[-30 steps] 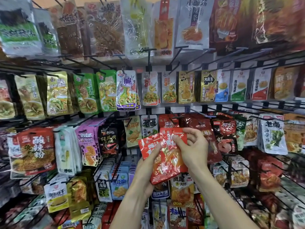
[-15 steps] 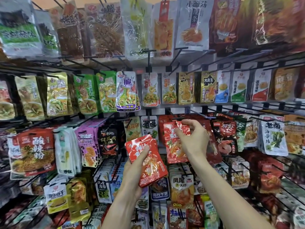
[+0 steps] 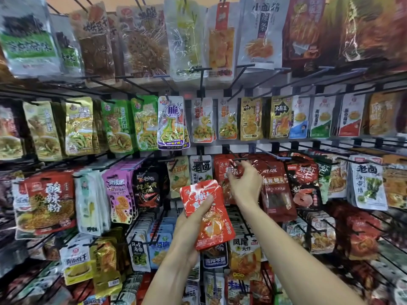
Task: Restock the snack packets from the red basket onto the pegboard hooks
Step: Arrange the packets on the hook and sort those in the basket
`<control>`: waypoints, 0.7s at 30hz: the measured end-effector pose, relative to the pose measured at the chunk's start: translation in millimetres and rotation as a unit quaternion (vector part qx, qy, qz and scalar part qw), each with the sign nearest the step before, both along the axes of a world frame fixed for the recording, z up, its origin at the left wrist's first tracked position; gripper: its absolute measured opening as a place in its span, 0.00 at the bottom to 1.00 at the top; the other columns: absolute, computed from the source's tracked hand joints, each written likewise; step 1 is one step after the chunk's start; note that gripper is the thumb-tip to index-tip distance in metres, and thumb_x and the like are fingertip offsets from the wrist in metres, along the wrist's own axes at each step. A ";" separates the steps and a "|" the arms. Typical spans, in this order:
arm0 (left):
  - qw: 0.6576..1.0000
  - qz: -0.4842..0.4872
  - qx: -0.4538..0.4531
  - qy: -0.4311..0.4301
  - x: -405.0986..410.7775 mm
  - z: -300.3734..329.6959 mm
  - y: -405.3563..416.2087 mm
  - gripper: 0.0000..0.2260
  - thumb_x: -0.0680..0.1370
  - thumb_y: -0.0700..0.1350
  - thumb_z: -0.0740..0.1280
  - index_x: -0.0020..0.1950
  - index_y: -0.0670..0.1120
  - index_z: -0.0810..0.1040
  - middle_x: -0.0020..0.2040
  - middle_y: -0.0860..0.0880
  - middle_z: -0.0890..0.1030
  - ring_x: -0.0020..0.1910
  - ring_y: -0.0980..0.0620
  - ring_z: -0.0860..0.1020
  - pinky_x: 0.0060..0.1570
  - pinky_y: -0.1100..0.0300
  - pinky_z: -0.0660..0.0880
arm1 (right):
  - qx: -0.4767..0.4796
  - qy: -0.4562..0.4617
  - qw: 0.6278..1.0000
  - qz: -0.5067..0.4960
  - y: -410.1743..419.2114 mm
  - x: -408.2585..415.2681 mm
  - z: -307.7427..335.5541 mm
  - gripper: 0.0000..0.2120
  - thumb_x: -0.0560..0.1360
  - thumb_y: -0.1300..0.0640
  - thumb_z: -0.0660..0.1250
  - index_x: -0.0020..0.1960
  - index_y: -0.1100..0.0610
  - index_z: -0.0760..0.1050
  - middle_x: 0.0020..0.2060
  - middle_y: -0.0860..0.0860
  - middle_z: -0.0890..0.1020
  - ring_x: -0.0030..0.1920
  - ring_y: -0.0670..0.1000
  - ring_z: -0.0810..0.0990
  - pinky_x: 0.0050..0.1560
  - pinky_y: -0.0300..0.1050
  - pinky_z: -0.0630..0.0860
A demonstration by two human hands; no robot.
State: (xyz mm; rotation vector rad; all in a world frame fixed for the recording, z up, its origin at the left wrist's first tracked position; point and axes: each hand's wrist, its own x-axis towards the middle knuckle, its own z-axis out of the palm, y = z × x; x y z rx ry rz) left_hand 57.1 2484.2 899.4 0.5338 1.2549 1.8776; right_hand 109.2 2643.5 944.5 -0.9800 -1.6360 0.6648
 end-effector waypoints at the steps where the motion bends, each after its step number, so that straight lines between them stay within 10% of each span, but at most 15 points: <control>1: 1.000 -0.003 -0.002 0.000 0.9 -1.0 0.8 0.32 0.69 0.54 0.83 0.69 0.45 0.77 0.55 0.41 0.88 0.53 0.38 0.87 0.62 0.37 0.81 | 0.000 0.019 1.000 0.016 -5.8 6.7 -3.7 0.22 0.76 0.59 0.77 0.69 0.55 0.78 0.71 0.55 0.78 0.54 0.60 0.86 0.63 0.58 0.80; 6: 1.000 -0.013 -0.012 0.020 7.4 -3.0 4.7 0.30 0.69 0.52 0.83 0.67 0.45 0.79 0.54 0.42 0.88 0.53 0.40 0.87 0.61 0.38 0.81 | -0.017 0.091 0.991 0.095 -59.5 61.7 -6.1 0.12 0.75 0.51 0.77 0.57 0.51 0.83 0.51 0.41 0.85 0.48 0.37 0.83 0.55 0.37 0.81; 13: 0.996 -0.025 -0.036 0.080 23.6 -2.6 14.4 0.32 0.63 0.47 0.85 0.64 0.44 0.80 0.52 0.42 0.89 0.51 0.39 0.88 0.57 0.39 0.83 | -0.209 0.095 0.957 0.178 -60.3 77.5 -6.0 0.23 0.65 0.58 0.85 0.54 0.53 0.77 0.46 0.50 0.84 0.45 0.50 0.85 0.41 0.46 0.81; 21: 1.000 0.000 -0.009 -0.003 29.5 1.9 10.1 0.24 0.76 0.56 0.76 0.66 0.44 0.80 0.54 0.41 0.88 0.52 0.40 0.88 0.49 0.47 0.84 | -0.157 0.225 0.953 0.128 -45.6 75.0 -17.5 0.19 0.68 0.58 0.83 0.52 0.52 0.76 0.50 0.51 0.85 0.52 0.53 0.85 0.55 0.53 0.83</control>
